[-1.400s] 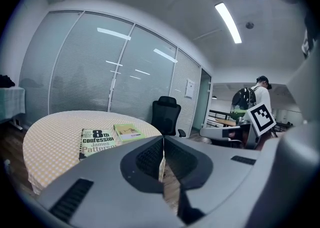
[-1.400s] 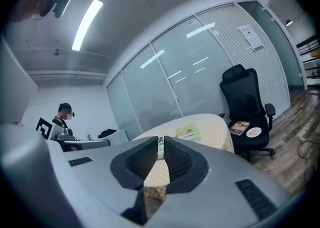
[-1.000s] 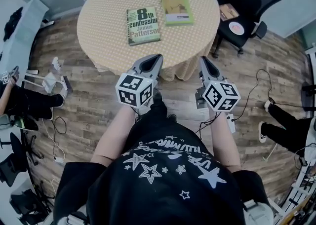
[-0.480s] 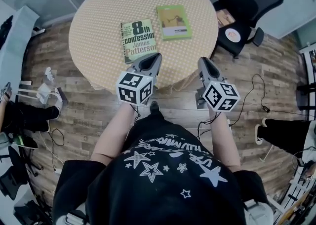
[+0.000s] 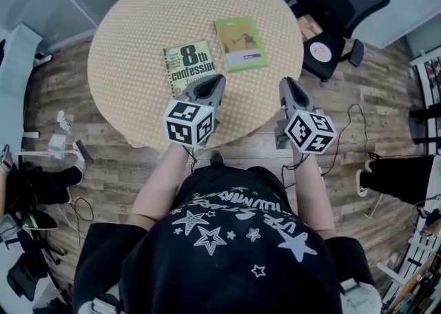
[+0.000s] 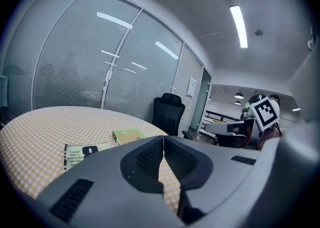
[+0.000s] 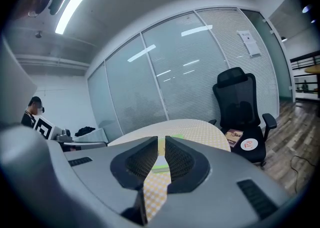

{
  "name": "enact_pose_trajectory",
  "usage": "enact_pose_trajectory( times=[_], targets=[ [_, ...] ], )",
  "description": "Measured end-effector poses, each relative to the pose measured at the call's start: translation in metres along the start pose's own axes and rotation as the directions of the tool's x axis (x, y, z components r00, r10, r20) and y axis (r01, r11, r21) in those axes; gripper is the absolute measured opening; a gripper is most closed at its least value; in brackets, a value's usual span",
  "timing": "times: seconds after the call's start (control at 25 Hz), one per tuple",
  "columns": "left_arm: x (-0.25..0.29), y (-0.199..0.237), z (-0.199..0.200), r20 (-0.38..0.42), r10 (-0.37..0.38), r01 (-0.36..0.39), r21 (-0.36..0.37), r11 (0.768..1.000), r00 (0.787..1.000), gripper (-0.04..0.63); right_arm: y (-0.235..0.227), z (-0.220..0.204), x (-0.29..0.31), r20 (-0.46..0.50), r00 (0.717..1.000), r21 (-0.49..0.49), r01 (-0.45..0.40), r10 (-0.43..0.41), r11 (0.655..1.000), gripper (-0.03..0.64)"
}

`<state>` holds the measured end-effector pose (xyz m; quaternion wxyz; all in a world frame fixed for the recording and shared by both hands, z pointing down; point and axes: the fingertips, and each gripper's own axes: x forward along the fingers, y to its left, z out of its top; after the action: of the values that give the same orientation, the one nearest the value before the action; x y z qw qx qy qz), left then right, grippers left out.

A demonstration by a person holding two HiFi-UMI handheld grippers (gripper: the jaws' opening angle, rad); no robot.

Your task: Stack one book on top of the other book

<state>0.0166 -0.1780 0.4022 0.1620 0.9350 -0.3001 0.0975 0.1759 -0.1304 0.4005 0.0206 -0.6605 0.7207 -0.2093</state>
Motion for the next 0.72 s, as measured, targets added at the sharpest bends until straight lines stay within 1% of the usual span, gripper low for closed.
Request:
enact_pose_trajectory(
  times=[0.16,0.4,0.6,0.72],
  targets=[
    [0.007,0.005,-0.004,-0.013,-0.017,0.017,-0.004,1.000,1.000,0.011,-0.001,-0.007,0.004,-0.008,1.000,0.010,0.020,-0.020,1.000,0.049],
    [0.018,0.016,-0.012,-0.037,0.006,-0.007,-0.019,1.000,0.999,0.011,-0.019,-0.015,0.018,-0.036,0.999,0.029,0.022,-0.021,0.999,0.049],
    [0.031,0.027,-0.014,-0.051,0.056,-0.058,-0.035,0.998,0.997,0.011,-0.031,-0.011,0.045,-0.054,0.998,0.040,-0.025,0.027,0.999,0.049],
    [0.042,0.033,-0.013,-0.060,0.095,-0.098,-0.047,0.994,0.994,0.011,-0.041,-0.010,0.063,-0.083,0.995,0.039,-0.057,0.061,0.998,0.049]
  ],
)
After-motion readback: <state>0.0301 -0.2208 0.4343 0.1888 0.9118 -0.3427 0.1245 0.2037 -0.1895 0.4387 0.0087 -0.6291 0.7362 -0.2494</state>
